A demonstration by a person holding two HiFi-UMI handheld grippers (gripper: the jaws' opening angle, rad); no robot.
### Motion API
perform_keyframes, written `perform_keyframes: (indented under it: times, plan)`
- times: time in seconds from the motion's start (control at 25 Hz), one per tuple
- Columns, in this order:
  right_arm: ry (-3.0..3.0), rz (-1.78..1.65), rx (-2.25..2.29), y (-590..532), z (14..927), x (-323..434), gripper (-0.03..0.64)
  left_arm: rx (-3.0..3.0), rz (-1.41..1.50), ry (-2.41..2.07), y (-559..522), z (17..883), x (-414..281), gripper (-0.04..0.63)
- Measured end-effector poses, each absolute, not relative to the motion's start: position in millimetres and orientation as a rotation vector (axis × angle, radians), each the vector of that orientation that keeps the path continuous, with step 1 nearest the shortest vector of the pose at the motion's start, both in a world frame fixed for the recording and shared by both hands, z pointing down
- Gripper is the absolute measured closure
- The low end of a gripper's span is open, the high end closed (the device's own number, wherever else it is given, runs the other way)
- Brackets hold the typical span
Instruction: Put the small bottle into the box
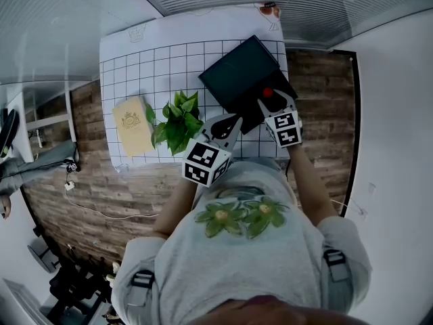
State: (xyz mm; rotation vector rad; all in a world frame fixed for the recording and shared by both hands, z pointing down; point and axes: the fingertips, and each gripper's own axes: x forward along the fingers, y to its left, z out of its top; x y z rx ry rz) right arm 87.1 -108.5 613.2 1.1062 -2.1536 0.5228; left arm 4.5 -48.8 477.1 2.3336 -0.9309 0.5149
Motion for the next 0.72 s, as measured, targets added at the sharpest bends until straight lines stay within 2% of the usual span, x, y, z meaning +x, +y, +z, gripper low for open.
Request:
perform_keyframes:
  times: [0.72]
  plan:
    - [-2.103, 0.488, 1.072, -91.8, 616.2, 89.7, 0.417, 2.358, 0.514, -0.916, -43.4, 476.3, 8.0, 0.588]
